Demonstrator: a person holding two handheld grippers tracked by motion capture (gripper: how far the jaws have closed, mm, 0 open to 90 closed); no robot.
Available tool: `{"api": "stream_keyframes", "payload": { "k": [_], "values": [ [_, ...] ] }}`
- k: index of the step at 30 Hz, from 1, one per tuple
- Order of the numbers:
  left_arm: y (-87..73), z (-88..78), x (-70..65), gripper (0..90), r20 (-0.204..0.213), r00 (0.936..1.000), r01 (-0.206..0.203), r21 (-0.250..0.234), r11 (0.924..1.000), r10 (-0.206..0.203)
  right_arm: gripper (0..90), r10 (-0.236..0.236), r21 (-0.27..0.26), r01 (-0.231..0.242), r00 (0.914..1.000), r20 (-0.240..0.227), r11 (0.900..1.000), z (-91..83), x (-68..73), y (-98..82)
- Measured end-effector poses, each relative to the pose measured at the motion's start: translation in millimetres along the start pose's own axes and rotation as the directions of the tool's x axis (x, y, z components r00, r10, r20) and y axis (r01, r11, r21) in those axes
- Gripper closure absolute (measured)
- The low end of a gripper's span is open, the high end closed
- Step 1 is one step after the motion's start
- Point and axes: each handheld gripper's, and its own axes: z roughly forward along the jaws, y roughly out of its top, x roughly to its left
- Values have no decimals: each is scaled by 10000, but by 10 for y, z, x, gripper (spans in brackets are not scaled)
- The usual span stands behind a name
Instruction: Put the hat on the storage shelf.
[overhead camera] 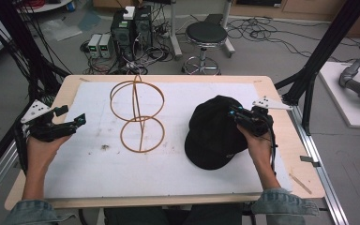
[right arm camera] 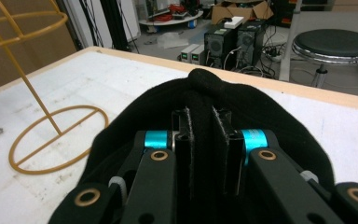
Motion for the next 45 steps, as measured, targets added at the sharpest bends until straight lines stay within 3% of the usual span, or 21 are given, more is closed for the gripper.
{"api": "stream_keyframes", "payload": {
  "k": [16, 28, 45],
  "values": [
    [7, -11, 19, 198, -31, 10000, 21, -54, 10000, -21, 815, 156, -653, -159, 9999, -42, 9977, -161, -18, 237],
    [16, -19, 22, 198, -30, 10000, 63, -107, 9999, -63, 816, -67, -1270, 69, 10000, 21, 9919, -333, 24, 529],
    [21, -36, 38, 198, -58, 10000, 70, -162, 9998, -71, 815, -391, -1814, 335, 9989, -275, 9828, -487, 124, 939]
  ]
}}
